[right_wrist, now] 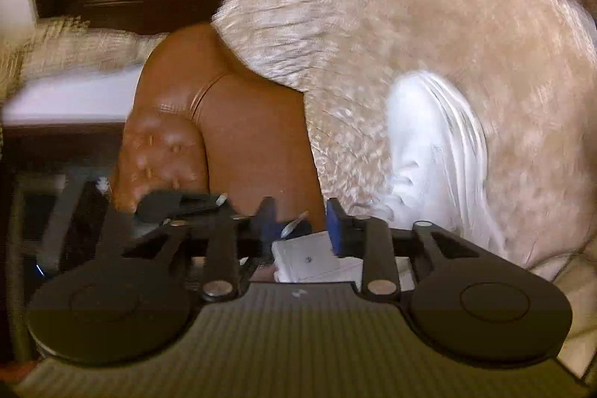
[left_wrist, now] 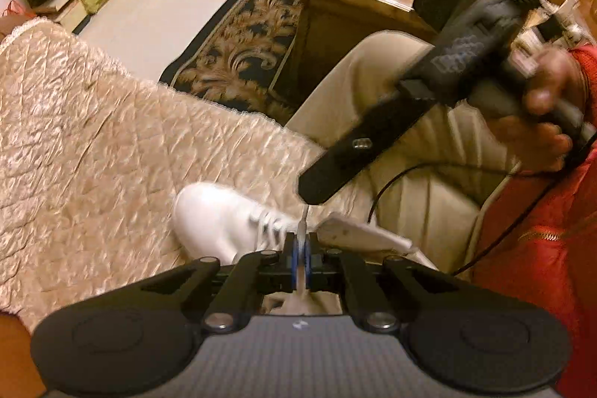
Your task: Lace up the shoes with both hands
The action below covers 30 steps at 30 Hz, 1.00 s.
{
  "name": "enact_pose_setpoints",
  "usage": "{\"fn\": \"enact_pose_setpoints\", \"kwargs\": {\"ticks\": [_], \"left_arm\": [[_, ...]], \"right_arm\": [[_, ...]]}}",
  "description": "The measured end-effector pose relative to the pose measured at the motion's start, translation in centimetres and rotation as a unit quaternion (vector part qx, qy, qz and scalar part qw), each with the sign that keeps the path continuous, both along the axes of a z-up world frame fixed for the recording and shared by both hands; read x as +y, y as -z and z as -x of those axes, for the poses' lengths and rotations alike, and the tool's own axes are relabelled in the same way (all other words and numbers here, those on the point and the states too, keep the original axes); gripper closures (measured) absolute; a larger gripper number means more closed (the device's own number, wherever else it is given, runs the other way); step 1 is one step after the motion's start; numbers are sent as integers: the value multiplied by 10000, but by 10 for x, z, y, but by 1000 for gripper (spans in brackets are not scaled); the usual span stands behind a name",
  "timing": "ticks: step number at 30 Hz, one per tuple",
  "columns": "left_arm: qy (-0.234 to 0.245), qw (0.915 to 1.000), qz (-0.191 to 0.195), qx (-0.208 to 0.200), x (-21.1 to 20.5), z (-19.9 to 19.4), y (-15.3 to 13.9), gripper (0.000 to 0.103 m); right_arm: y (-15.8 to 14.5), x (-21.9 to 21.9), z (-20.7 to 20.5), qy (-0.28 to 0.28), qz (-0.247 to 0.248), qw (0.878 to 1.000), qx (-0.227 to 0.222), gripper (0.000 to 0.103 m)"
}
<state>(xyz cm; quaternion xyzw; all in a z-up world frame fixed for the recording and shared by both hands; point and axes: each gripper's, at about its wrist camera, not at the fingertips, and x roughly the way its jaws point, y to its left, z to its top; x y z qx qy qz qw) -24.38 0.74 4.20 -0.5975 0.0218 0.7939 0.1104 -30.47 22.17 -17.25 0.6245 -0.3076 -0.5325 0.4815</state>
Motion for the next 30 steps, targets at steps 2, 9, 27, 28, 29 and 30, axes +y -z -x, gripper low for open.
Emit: {"fn": "enact_pose_setpoints", "kwargs": {"ticks": [2,9,27,28,29,30], "left_arm": [[91,9998,88,-124,1,2,2,100],[614,9958,302,-615,11,10,11,100],[2238,9534,815,-1850,52,51,38,100],[2269,9523,819,-1870,53,53,38,100],[2274,9519,820,-1881,53,53,39,100],[2273,9518,823,-1886,54,54,39,100]], "right_arm": [[-24,-9,-9,-403,-152,9954,855,61],[-51,-22,-39,-1222,-909,9554,2529,61],[8,40,-7,-372,-912,9914,861,61],[9,40,-7,-359,-900,9917,839,61],[9,41,-6,-347,-888,9921,818,61],[10,42,-6,-334,-875,9924,797,61]]}}
